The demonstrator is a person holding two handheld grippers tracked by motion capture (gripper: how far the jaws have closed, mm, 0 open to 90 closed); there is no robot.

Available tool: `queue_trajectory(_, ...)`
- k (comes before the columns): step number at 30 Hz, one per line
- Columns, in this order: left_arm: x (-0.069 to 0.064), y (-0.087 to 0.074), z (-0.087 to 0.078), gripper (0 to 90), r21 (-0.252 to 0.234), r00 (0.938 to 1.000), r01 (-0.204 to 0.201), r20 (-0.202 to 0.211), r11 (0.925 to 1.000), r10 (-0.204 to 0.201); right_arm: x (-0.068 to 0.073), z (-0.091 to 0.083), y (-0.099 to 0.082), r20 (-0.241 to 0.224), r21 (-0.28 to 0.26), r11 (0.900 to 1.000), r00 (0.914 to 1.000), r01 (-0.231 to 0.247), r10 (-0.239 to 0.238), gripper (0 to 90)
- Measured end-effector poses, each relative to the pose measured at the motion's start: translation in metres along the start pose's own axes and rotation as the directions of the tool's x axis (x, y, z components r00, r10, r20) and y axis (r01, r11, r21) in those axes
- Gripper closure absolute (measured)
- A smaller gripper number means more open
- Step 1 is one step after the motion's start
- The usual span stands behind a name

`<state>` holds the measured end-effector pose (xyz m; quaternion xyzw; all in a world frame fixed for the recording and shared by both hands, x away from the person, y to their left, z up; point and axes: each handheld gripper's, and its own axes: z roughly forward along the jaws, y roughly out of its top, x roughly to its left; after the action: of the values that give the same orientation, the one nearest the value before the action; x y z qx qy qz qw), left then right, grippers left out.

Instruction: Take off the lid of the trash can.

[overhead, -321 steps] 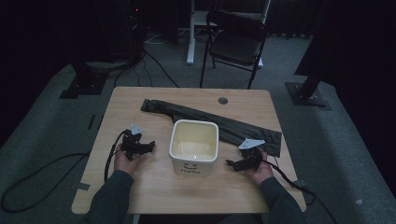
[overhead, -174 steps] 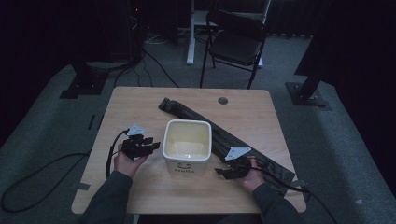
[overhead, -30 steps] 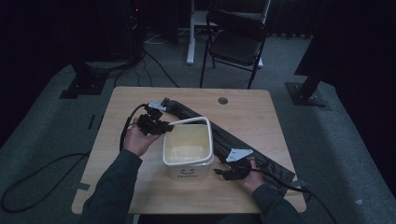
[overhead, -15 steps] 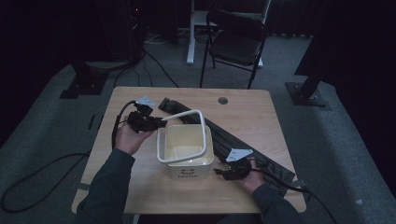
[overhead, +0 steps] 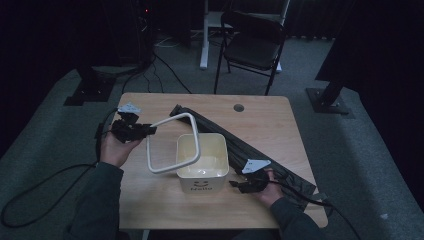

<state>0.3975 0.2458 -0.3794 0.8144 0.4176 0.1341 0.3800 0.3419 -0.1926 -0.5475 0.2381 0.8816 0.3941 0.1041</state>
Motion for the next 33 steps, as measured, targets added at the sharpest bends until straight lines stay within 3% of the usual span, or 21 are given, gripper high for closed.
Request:
queue_trajectory(16,0.046,-0.046,-0.031,76.4,-0.019,0.9965,0.048,-0.068,0.9987,-0.049,0.0,0.0,0.0,0.0,-0.001,1.0,1.0,0.001,-0.001,44.9)
queue_trajectory(20,0.055,-0.057,-0.034,76.4,-0.041,0.9967,0.051,-0.06,0.9979,-0.053,0.0,0.0,0.0,0.0,-0.002,1.0,1.0,0.002,-0.002,44.9)
queue_trajectory(27,0.069,-0.078,-0.027,76.4,-0.013,0.994,0.065,-0.088,0.9978,-0.066,0.0,0.0,0.0,0.0,-0.002,1.0,1.0,0.0,0.0,44.8)
queue_trajectory(33,0.074,-0.092,-0.013,76.4,0.012,0.986,0.068,-0.153,0.9976,-0.066,0.0,0.0,0.0,-0.001,-0.003,1.0,1.0,0.001,-0.001,44.8)
